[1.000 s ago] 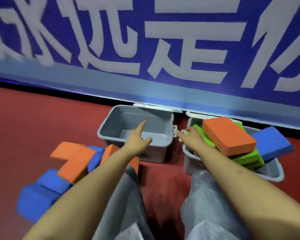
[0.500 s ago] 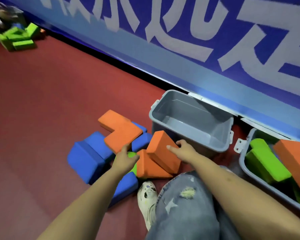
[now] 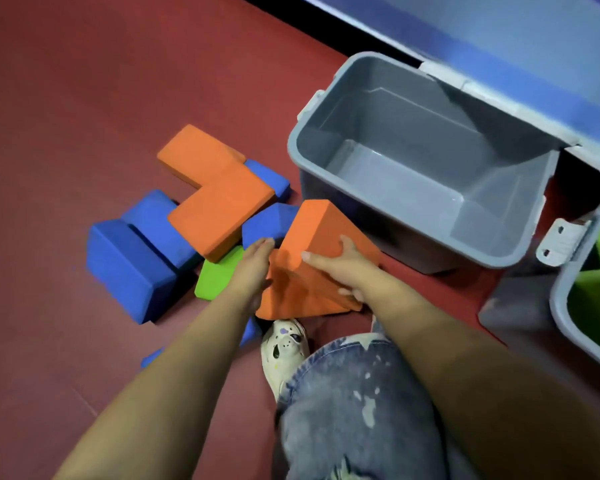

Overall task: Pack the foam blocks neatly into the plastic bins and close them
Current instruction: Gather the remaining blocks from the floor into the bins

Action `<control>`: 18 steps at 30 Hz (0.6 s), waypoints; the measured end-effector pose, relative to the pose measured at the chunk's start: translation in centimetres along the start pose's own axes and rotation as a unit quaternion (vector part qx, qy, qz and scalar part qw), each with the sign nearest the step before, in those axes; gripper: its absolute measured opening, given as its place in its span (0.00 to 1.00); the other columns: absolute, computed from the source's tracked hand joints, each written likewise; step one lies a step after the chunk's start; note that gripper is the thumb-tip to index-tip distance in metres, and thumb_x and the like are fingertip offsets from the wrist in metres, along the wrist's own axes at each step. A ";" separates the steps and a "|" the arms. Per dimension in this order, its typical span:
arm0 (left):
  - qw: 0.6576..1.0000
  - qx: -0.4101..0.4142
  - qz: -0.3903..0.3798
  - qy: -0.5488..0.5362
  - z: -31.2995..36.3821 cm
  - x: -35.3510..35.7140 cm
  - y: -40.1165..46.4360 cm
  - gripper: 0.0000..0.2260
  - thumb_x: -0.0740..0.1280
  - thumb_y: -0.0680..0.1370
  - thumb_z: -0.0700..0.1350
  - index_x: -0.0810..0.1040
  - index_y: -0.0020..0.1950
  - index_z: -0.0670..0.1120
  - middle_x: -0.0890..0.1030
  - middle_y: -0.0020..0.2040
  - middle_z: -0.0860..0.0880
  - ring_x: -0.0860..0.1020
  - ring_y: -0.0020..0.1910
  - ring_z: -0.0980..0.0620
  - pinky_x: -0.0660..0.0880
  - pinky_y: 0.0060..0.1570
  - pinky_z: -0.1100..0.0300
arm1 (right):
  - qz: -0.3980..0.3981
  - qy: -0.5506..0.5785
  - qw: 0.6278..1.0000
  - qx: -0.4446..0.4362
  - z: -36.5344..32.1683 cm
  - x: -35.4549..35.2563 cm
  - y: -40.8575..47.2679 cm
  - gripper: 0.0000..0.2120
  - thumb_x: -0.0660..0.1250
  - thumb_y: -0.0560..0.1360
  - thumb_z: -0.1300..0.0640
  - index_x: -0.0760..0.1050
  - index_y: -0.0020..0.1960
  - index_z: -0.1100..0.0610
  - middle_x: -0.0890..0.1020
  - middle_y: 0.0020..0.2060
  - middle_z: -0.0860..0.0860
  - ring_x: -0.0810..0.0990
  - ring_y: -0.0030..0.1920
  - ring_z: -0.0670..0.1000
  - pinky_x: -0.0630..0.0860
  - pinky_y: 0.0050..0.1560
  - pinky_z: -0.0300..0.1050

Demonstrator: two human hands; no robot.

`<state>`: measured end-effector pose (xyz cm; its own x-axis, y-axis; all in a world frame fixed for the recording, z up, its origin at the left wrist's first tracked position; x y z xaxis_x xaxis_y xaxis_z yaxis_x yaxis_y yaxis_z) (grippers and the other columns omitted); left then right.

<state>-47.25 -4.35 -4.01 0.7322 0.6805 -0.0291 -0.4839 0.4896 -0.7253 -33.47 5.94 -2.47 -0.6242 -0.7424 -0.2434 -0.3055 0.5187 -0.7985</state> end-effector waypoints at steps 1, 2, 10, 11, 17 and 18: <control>1.000 -0.006 0.009 -0.008 0.5 0.4 1.0 0.18 0.58 0.81 0.55 0.67 0.70 0.52 0.71 0.65 0.52 0.70 0.62 0.51 0.67 0.60 0.51 | -0.005 0.005 1.000 0.001 -0.1 -0.1 0.4 0.49 0.73 0.67 0.40 0.46 0.77 0.44 0.64 0.71 0.45 0.68 0.67 0.51 0.72 0.61 0.51; 1.000 -0.016 0.010 -0.007 0.6 0.9 2.0 0.19 0.58 0.81 0.57 0.68 0.69 0.51 0.72 0.65 0.52 0.70 0.63 0.50 0.67 0.62 0.49 | -0.010 -0.001 1.000 0.002 0.1 -0.1 0.7 0.49 0.73 0.67 0.40 0.46 0.77 0.44 0.63 0.71 0.44 0.67 0.68 0.51 0.71 0.63 0.52; 0.996 -0.053 -0.070 0.015 -1.5 4.8 0.0 0.17 0.55 0.79 0.64 0.73 0.61 0.57 0.77 0.48 0.52 0.75 0.46 0.53 0.67 0.47 0.53 | 0.044 -0.093 0.995 -0.005 2.3 -1.8 0.5 0.61 0.78 0.62 0.43 0.38 0.77 0.53 0.54 0.75 0.58 0.60 0.73 0.56 0.62 0.70 0.48; 0.995 -0.051 -0.085 0.022 -1.8 5.4 -0.7 0.19 0.55 0.78 0.65 0.73 0.62 0.58 0.77 0.49 0.52 0.74 0.46 0.53 0.67 0.47 0.54 | 0.057 -0.114 0.992 -0.011 2.2 -1.9 0.1 0.61 0.78 0.62 0.42 0.37 0.77 0.54 0.54 0.74 0.59 0.62 0.72 0.57 0.63 0.69 0.47; 0.987 -0.056 -0.151 -0.013 -2.7 5.3 -2.0 0.20 0.52 0.80 0.63 0.77 0.56 0.54 0.80 0.47 0.54 0.79 0.45 0.54 0.69 0.48 0.56 | 0.164 -0.215 0.958 -0.096 1.6 -3.3 -1.7 0.49 0.77 0.63 0.48 0.50 0.73 0.51 0.65 0.64 0.60 0.75 0.59 0.63 0.73 0.58 0.51; 0.990 -0.044 -0.132 0.001 -2.8 4.5 -1.7 0.17 0.54 0.80 0.61 0.77 0.56 0.53 0.81 0.48 0.53 0.80 0.46 0.53 0.69 0.47 0.56 | 0.170 -0.233 0.953 -0.093 1.8 -3.5 -1.8 0.47 0.77 0.64 0.49 0.51 0.72 0.52 0.66 0.64 0.60 0.76 0.57 0.63 0.74 0.56 0.52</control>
<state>-41.83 -3.68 -4.81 0.8283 0.5343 0.1688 -0.2322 0.6014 -0.7644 -29.41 6.80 -1.18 -0.3362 -0.6035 -0.7231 -0.2912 0.7967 -0.5296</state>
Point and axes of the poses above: each hand's wrist, its own y-axis towards the middle knuckle, its own x-axis out of the palm, z = x × y, the point moved 6 cm from there along y, towards the middle knuckle
